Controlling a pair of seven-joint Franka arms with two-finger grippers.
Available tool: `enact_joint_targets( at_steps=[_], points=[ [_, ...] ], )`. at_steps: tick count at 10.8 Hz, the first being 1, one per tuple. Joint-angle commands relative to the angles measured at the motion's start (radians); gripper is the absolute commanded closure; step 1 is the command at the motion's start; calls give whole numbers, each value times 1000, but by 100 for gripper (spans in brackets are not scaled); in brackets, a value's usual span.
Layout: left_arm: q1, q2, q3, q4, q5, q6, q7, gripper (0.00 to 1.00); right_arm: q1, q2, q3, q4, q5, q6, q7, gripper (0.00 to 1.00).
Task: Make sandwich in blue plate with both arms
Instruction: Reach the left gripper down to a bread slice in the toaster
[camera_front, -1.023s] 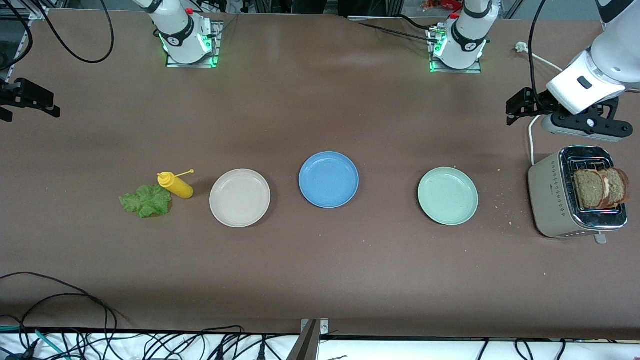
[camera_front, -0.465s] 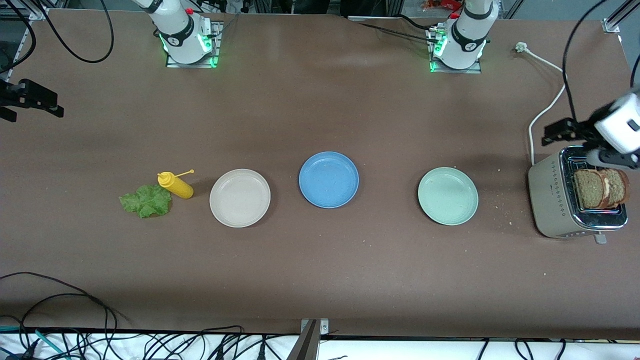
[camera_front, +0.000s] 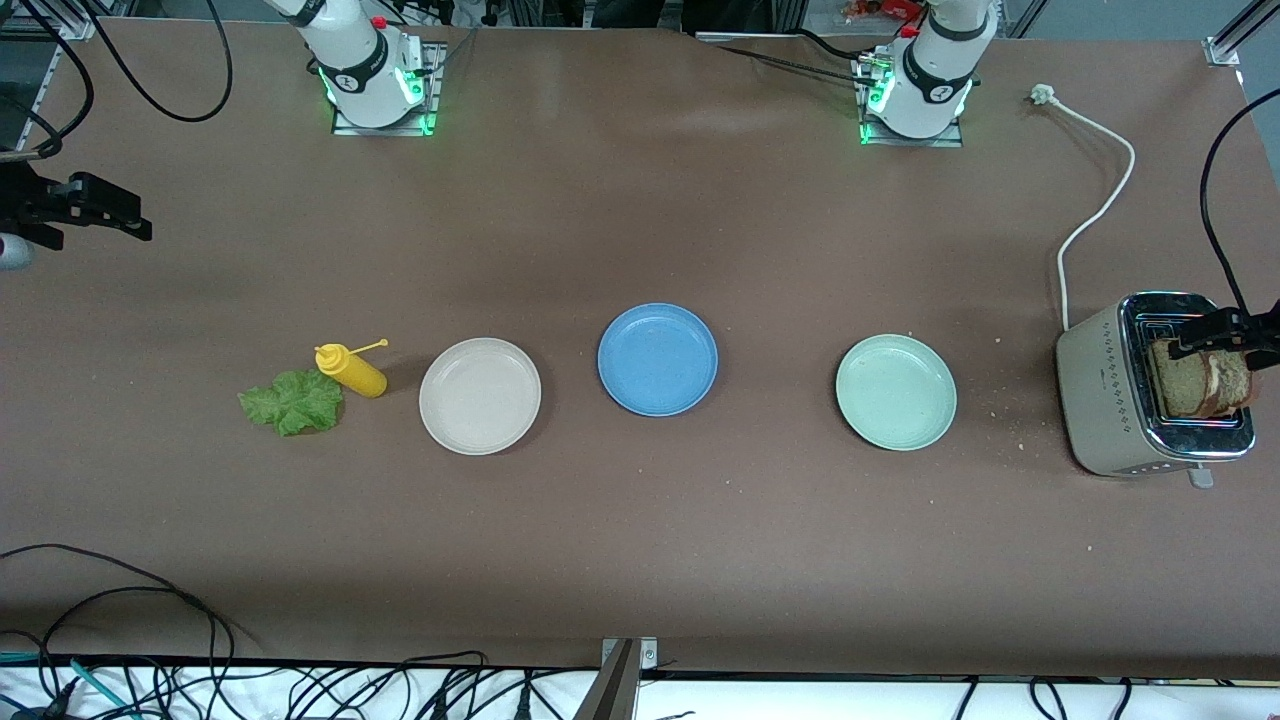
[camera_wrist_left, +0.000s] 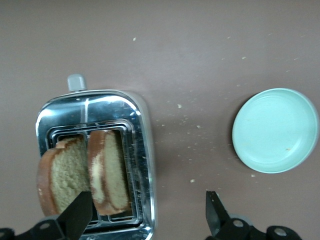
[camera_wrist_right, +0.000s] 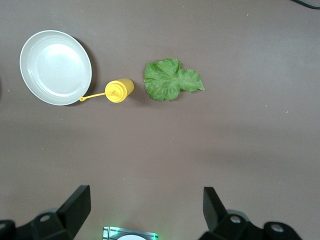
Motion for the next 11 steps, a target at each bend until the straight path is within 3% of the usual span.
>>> enact_joint_targets(
  at_steps=[1,4,5,7,8,9,11],
  points=[
    [17,70,-10,39,120,66,48,0,3,-65,1,-72,2,31,0,0],
    [43,109,-10,27,109,71,24,1,4,-62,27,-67,-5,34,6,0],
    [54,119,-10,24,109,66,1,9,6,-59,30,-64,-7,34,9,0],
    [57,133,-10,22,100,35,-104,54,4,-61,29,-66,-7,34,8,0],
    [54,131,-12,25,97,2,-149,82,4,-59,27,-64,-8,34,9,0],
    [53,131,-12,29,97,-17,-157,100,6,-61,28,-64,-9,34,9,0],
    [56,126,-12,35,108,-20,-157,100,6,-61,32,-64,-9,34,14,0]
  ],
)
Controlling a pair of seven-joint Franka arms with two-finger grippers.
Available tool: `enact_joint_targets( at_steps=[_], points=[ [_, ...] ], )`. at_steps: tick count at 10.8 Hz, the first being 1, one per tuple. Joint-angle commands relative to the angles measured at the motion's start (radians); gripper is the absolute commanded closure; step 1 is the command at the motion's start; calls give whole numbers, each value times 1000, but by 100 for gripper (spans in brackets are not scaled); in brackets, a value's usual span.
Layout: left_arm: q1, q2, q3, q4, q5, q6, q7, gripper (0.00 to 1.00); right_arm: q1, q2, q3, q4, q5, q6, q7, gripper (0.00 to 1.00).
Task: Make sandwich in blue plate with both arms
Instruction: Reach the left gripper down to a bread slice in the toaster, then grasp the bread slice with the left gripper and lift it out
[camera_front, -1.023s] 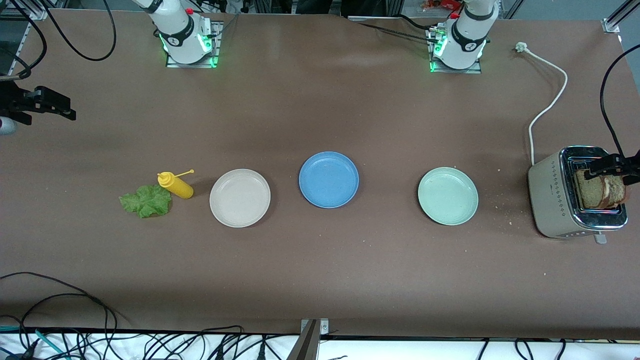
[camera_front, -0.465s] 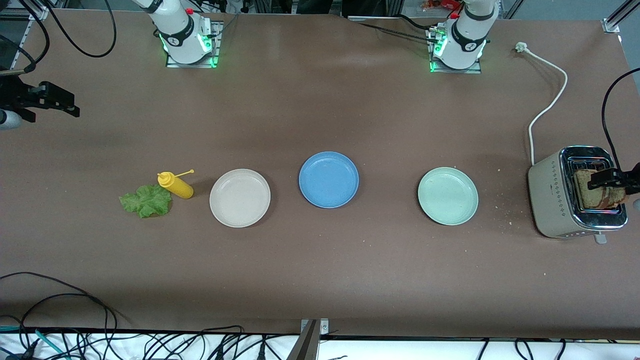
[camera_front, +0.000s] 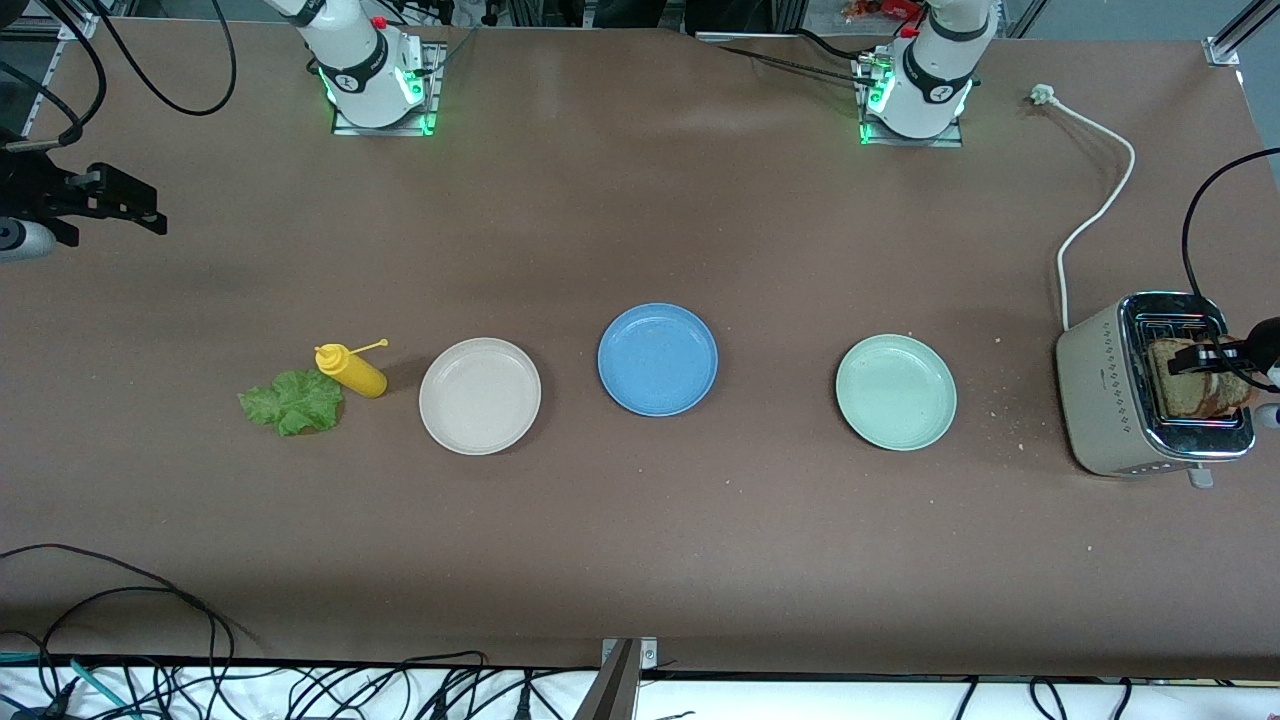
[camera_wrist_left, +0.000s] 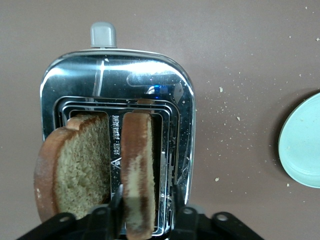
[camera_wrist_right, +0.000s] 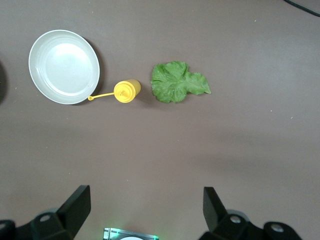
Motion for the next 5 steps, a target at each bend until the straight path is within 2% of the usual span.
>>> enact_joint_targets(
  at_steps=[1,3,5],
  points=[
    [6,-8,-5,37,13,-44,-19,100,3,-24,8,-28,-8,15,15,0],
    [6,-39,-5,61,16,-86,-13,100,2,-24,6,-28,-8,13,14,0],
    [3,-40,-17,168,18,-220,-12,100,2,-26,6,-28,-10,13,14,0]
  ],
)
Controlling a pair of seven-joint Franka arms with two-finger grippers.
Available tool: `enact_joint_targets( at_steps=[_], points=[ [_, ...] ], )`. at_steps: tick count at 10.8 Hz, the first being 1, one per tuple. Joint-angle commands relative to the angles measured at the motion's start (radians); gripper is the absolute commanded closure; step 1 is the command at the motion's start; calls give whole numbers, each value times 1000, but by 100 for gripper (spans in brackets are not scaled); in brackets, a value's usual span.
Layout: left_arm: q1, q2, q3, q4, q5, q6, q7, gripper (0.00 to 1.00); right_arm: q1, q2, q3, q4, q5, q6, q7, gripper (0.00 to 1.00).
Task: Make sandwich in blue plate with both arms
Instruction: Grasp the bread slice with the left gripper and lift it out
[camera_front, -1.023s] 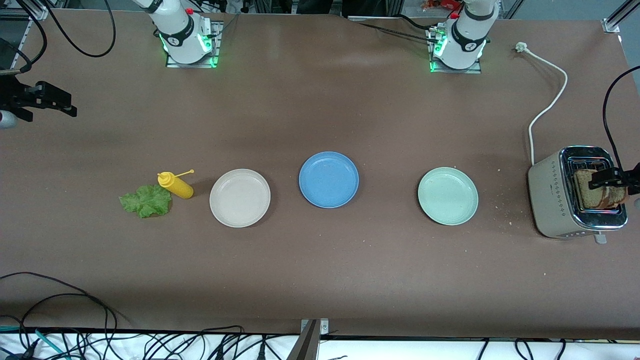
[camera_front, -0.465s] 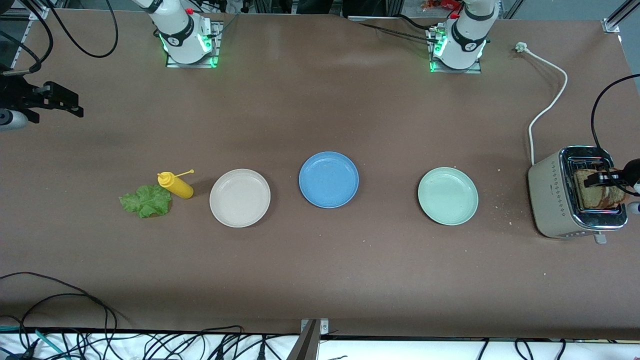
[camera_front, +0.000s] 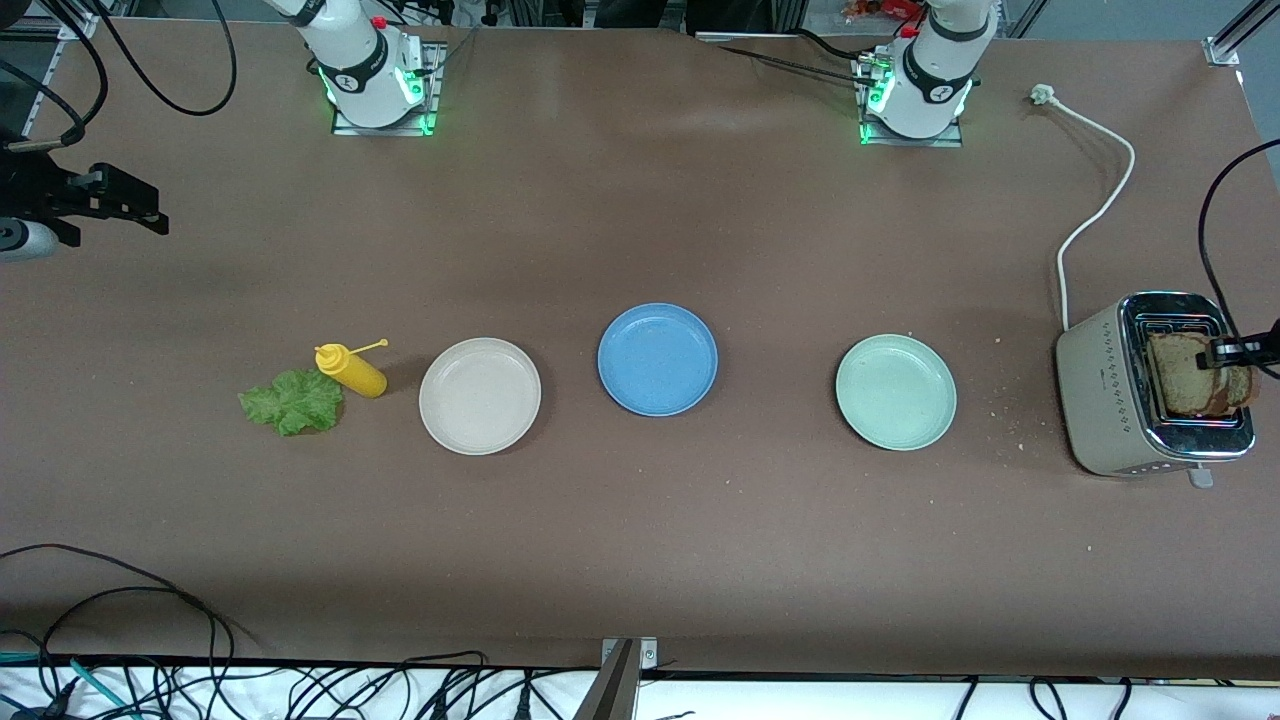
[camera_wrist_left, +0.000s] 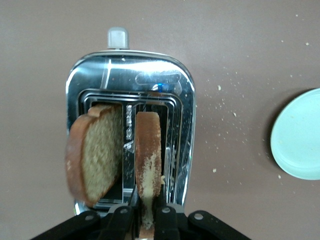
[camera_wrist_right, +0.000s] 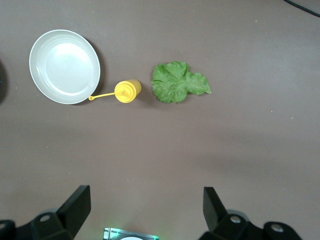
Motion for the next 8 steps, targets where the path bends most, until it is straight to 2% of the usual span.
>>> enact_joint_targets(
  at_steps=[1,3,5,7,8],
  points=[
    [-11,-26,-23,154,15,-200,-5,100,2,-26,3,-26,-11,14,13,0],
    [-34,-55,-91,196,4,-255,-2,100,2,-26,5,-26,-13,14,15,0],
    [-32,-78,-272,196,-17,-272,-15,100,2,-26,3,-22,-14,14,15,0],
    [-34,-77,-384,194,-101,-272,-52,100,2,-26,3,-21,-14,12,15,0],
    [-40,-67,-418,193,-167,-272,-112,100,2,-26,3,-21,-14,14,15,0]
  ],
)
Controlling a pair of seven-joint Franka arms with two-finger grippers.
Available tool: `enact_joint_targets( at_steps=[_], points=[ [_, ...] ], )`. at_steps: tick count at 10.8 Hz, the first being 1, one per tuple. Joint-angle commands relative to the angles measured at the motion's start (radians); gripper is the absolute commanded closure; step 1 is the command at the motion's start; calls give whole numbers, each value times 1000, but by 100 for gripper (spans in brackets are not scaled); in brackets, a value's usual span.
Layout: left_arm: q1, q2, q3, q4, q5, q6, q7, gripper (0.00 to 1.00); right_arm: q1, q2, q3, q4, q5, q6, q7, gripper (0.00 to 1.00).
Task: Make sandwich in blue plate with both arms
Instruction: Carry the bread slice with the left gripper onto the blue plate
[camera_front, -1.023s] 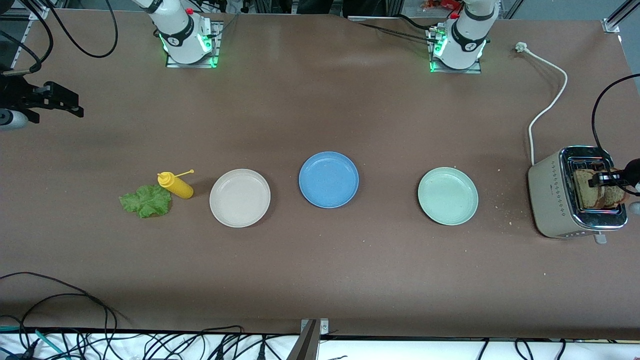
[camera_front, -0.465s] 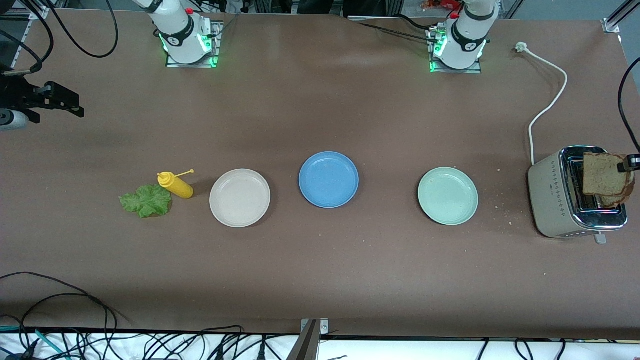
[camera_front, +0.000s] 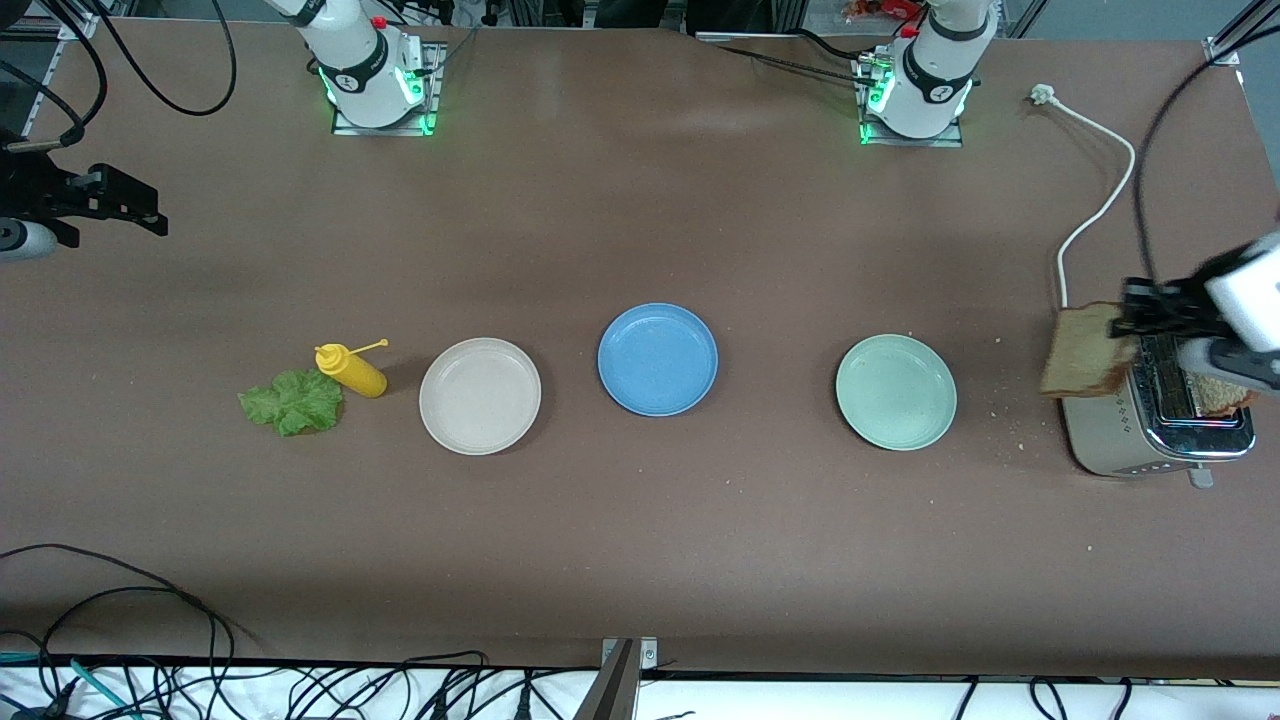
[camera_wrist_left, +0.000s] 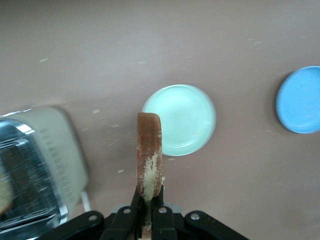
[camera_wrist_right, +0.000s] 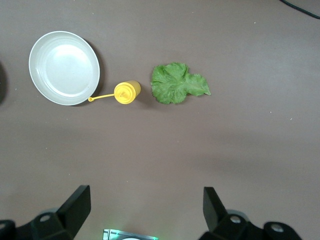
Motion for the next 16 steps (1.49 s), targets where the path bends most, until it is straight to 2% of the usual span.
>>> enact_joint_targets(
  at_steps=[1,4,6,9,12,14,16],
  points=[
    [-36,26,-82,-7,-182,-15,-149,100,2,-24,3,-21,-14,9,14,0],
    [-228,159,-82,-4,-344,37,-315,100,2,-22,5,-21,-13,9,14,0],
    [-308,270,-82,-12,-426,160,-312,100,2,-12,3,-21,-13,23,14,0],
    [-443,430,-81,-26,-454,382,-299,100,2,-12,0,-21,-13,23,14,0],
    [-457,522,-79,-33,-504,473,-184,100,2,-10,2,-21,-11,28,14,0],
    [-417,572,-78,-38,-524,478,-70,100,7,-7,5,-21,-11,28,17,0],
    [-390,605,-70,-69,-596,505,81,100,10,1,5,-21,-10,35,17,0]
  ],
)
